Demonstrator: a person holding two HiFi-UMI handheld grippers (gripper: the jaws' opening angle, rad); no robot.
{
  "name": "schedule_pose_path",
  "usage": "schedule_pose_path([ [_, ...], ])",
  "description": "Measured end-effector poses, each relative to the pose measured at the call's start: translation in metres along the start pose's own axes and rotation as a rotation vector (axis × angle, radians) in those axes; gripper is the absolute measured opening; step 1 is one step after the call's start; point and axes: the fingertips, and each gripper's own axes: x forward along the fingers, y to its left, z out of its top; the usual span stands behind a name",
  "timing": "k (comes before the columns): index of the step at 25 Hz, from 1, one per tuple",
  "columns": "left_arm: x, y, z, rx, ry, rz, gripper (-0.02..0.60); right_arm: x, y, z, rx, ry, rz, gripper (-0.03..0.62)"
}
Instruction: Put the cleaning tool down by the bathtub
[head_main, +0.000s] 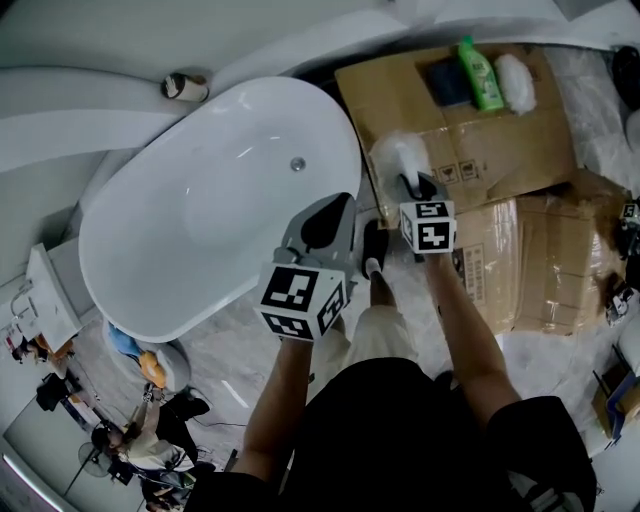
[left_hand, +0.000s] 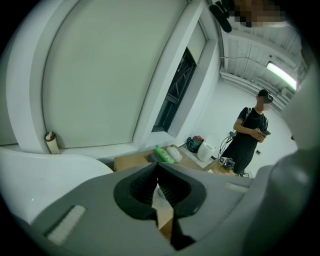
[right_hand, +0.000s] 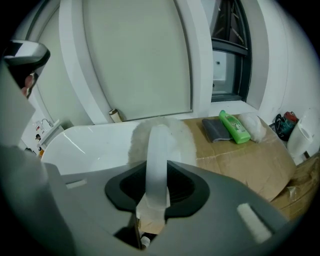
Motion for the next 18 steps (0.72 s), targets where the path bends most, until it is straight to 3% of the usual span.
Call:
schedule_pose_path([
  [13,0.033,0.018,-0.026,-0.051,0.012,0.024,0.000,0.060,-0.019,-0.019,-0.009,0.033,-0.007,0.091],
  [18,0.045,0.019,-0.037,-0.032,0.039,0.009,0.000,0.077,-0.018,-0.024,-0.016,0.048,-0.007,0.091],
])
